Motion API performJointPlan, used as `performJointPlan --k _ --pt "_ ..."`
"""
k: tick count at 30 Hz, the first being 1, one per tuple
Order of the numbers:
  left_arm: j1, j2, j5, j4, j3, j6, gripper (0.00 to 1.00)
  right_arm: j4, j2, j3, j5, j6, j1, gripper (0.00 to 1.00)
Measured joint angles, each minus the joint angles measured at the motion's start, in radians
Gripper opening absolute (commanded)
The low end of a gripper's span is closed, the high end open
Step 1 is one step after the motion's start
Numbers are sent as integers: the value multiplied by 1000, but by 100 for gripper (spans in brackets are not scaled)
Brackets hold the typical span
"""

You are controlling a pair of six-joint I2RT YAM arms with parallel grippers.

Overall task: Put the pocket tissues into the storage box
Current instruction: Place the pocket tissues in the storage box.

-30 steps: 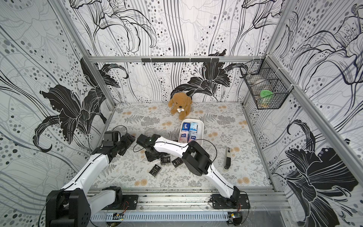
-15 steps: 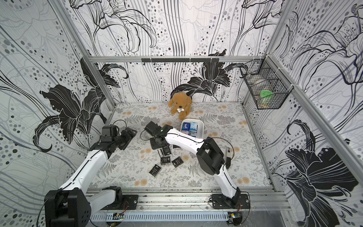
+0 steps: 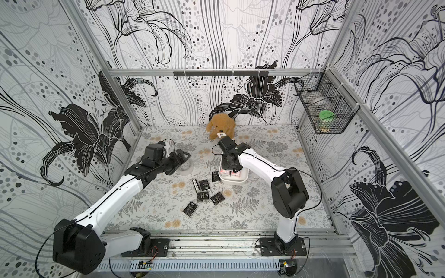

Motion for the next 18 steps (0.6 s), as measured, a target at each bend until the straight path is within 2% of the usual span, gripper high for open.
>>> performJointPlan --k 6,18 --pt "-105 76 -6 42 -16 -54 86 1 -4 -57 6 0 -46 47" --pt "-110 77 -55 35 -5 -51 86 17 102 -23 -24 -3 -96 52"
